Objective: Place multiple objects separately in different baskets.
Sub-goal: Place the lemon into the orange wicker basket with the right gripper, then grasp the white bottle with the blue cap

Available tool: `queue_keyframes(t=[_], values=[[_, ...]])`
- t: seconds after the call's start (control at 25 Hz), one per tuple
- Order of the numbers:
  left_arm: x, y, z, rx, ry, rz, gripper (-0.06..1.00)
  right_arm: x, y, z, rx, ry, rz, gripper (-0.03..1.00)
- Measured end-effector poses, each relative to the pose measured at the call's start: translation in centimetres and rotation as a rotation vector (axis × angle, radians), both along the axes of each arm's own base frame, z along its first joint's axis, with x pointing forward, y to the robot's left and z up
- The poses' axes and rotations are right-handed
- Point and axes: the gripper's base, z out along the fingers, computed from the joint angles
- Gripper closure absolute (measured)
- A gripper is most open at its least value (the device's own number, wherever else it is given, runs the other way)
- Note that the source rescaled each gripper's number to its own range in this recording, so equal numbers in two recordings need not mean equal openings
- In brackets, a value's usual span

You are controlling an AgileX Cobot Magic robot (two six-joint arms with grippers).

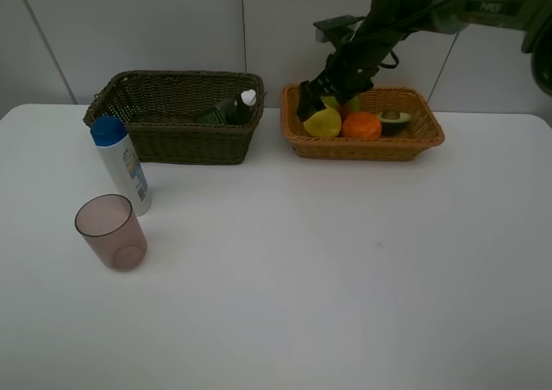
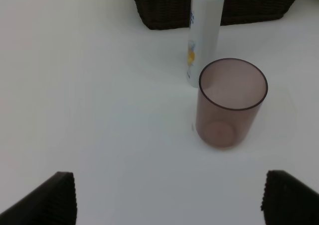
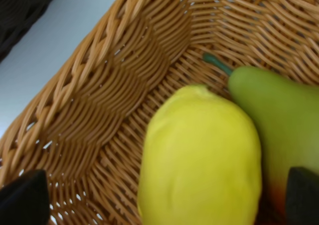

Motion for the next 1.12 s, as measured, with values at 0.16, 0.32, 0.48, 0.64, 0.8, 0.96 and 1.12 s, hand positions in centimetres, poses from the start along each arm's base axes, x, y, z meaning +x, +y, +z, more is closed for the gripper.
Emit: queue_keyframes(t=[0.16, 0.32, 0.48, 0.64, 0.8, 0.96, 1.12], values=[[0.0, 0.0, 0.0, 0.000, 0.000, 0.000, -0.06, 0.0, 0.0, 0.0, 0.002, 0.001, -0.001, -0.03], [0.0, 0.0, 0.0, 0.000, 0.000, 0.000, -0.06, -0.1, 0.1, 0.1, 0.008, 0.006, -0.001, -0.03], [0.0, 0.0, 0.0, 0.000, 0.000, 0.000, -0.06, -0.3, 0.1, 1.1, 0.020, 0.002, 0.003, -0.03], [0.0, 0.0, 0.0, 0.000, 0.000, 0.000, -0.06, -1.0, 0.1, 3.3, 0.041, -0.003, 0.020, -0.03], [0.0, 0.0, 0.0, 0.000, 0.000, 0.000, -0.06, -1.8, -0.1, 5.1, 0.040, 0.011, 0.037, -0.03], [0.0, 0.0, 0.0, 0.000, 0.000, 0.000, -0.06, -3.0, -0.4, 7.6, 0.036, 0.024, 0.057, -0.03], [0.0, 0.0, 0.0, 0.000, 0.000, 0.000, -0.06, -4.6, -0.8, 10.2, 0.019, 0.045, 0.080, -0.03]])
